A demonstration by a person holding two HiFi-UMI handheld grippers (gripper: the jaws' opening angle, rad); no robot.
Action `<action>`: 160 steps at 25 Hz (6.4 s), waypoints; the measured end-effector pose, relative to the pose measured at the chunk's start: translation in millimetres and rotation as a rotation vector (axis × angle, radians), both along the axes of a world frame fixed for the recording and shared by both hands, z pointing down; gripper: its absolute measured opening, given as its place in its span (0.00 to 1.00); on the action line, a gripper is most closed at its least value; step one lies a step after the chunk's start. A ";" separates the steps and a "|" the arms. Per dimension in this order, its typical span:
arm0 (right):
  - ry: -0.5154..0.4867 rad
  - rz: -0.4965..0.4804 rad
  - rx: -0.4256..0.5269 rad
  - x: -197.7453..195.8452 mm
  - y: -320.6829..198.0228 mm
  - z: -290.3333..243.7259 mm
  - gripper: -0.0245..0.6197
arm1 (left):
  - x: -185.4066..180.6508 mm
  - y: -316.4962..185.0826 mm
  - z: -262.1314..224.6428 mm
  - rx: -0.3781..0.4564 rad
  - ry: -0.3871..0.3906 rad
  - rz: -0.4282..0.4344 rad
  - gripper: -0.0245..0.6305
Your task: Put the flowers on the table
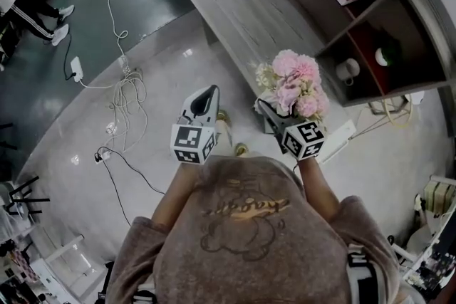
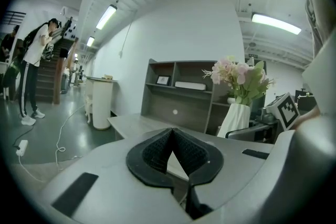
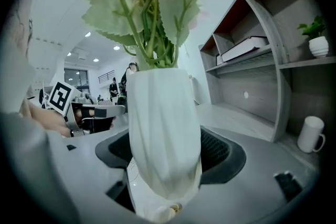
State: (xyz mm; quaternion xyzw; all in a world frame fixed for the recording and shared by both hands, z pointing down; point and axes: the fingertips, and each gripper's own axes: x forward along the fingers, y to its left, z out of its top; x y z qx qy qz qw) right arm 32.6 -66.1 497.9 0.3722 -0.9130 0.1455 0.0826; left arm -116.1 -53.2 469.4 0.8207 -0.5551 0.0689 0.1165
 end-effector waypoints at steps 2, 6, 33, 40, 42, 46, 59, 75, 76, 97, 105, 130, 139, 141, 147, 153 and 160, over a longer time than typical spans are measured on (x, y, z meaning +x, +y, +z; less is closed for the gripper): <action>0.005 0.011 -0.002 -3.3 -10.6 -3.0 0.58 | -1.5 -15.6 -4.7 -0.001 0.000 0.024 0.06; 0.000 0.053 0.000 -11.2 -41.5 -6.4 0.58 | -7.0 -53.9 -7.8 -0.002 -0.009 0.082 0.07; 0.044 0.270 0.066 -7.9 -187.6 -28.2 0.58 | 7.6 -206.6 -14.4 -0.028 -0.010 0.305 0.07; 0.073 0.240 0.082 0.2 -218.4 -12.1 0.58 | 24.7 -221.8 -5.5 -0.037 -0.015 0.295 0.07; 0.076 0.233 0.077 2.1 -225.7 -6.0 0.58 | 27.2 -224.5 -2.2 -0.046 -0.015 0.286 0.07; 0.082 0.222 0.070 4.3 -239.9 9.2 0.58 | 28.8 -230.2 2.1 -0.058 -0.017 0.270 0.07; 0.120 0.196 0.078 6.7 -285.4 53.7 0.58 | 24.5 -240.4 16.3 -0.102 -0.039 0.224 0.07; 0.154 0.173 0.109 0.7 -298.3 79.1 0.58 | 20.1 -234.2 29.2 -0.149 -0.050 0.216 0.07; 0.154 0.168 0.111 0.0 -298.4 79.3 0.58 | 20.3 -233.9 29.3 -0.149 -0.051 0.216 0.07; 0.121 0.163 0.086 -1.0 -303.6 80.6 0.59 | 25.5 -229.3 28.8 -0.153 -0.047 0.216 0.07; 0.117 0.160 0.081 -1.5 -300.5 78.1 0.63 | 23.8 -225.2 28.8 -0.158 -0.034 0.209 0.06; 0.082 0.269 0.100 32.0 -256.8 23.8 0.63 | 39.1 -222.7 16.3 -0.116 0.049 0.276 0.06; 0.023 0.357 0.093 57.0 -210.3 -18.4 0.63 | 56.9 -223.1 2.4 -0.088 0.090 0.354 0.07; 0.008 0.369 0.093 60.6 -198.4 -27.3 0.63 | 59.5 -223.0 -1.4 -0.081 0.090 0.368 0.07; -0.041 0.371 0.097 65.8 -169.0 -49.0 0.43 | 67.2 -223.3 -14.2 -0.053 0.080 0.405 0.07; -0.051 0.403 0.158 63.8 -152.6 -65.0 0.16 | 64.8 -216.9 -25.6 -0.024 0.072 0.416 0.07; -0.034 0.447 0.197 58.9 -146.1 -68.7 0.04 | 51.9 -213.3 -28.7 0.002 0.085 0.392 0.06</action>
